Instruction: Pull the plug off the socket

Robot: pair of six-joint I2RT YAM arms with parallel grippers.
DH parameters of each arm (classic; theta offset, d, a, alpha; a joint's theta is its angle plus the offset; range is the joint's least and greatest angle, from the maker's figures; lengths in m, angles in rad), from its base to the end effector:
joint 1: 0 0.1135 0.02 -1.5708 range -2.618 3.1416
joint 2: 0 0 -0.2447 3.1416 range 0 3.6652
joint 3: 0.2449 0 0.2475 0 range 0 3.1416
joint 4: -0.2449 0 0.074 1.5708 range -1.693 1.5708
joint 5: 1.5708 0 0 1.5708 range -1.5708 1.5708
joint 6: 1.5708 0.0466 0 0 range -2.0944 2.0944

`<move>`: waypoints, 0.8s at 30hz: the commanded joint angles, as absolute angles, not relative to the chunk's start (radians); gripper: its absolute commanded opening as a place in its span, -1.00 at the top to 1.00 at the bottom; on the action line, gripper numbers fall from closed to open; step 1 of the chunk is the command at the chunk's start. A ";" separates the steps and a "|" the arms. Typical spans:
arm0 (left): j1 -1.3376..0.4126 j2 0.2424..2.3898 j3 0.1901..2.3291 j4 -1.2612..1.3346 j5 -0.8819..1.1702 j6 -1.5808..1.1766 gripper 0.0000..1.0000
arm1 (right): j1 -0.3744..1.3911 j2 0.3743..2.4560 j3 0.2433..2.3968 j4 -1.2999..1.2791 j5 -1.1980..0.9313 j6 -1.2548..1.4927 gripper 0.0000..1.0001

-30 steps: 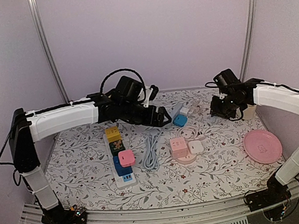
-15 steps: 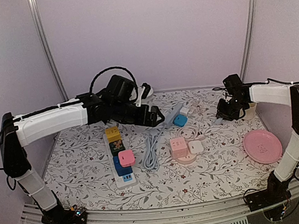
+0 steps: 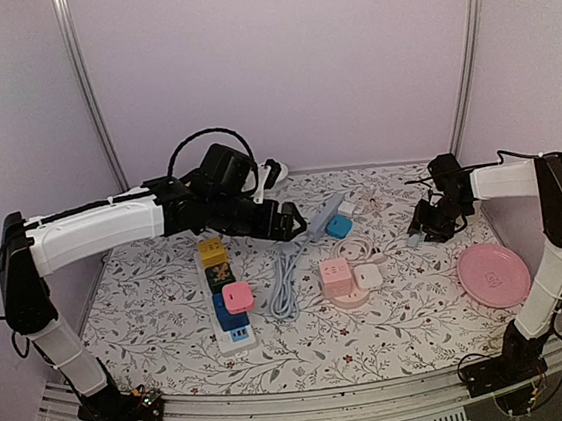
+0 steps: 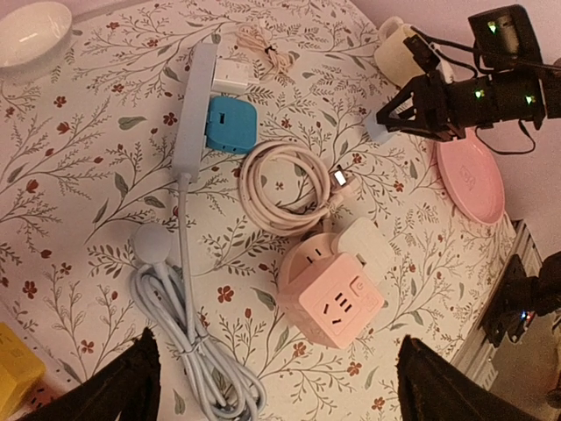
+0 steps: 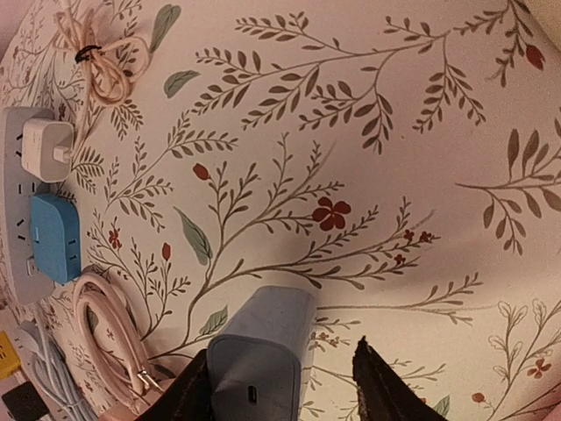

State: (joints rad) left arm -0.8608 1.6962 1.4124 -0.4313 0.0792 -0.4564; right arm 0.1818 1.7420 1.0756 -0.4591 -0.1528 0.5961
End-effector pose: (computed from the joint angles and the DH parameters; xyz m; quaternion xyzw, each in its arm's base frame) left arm 0.2507 -0.2973 0.2677 0.1987 0.8873 -0.2822 0.3058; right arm 0.3324 0.0683 0.1450 0.1835 0.9551 0.1524 0.1755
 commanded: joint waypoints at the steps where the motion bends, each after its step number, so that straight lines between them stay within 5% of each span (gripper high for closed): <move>1: -0.850 1.694 1.404 -0.420 0.093 -0.448 -0.88 | 0.172 1.697 1.057 -0.491 -0.135 0.592 -0.17; 12: -0.831 1.718 1.413 -0.417 0.122 -0.428 -0.88 | 0.173 1.562 1.139 -0.633 -0.004 0.592 -0.71; 24: -0.826 1.793 1.430 -0.419 0.188 -0.388 -0.88 | 0.242 1.403 1.058 -0.603 -0.157 0.639 -0.73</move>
State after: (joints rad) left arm -0.8337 1.7592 1.4128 -0.4248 0.1501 -0.4133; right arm 0.1837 1.4555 1.1114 -0.6296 -0.0830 0.6163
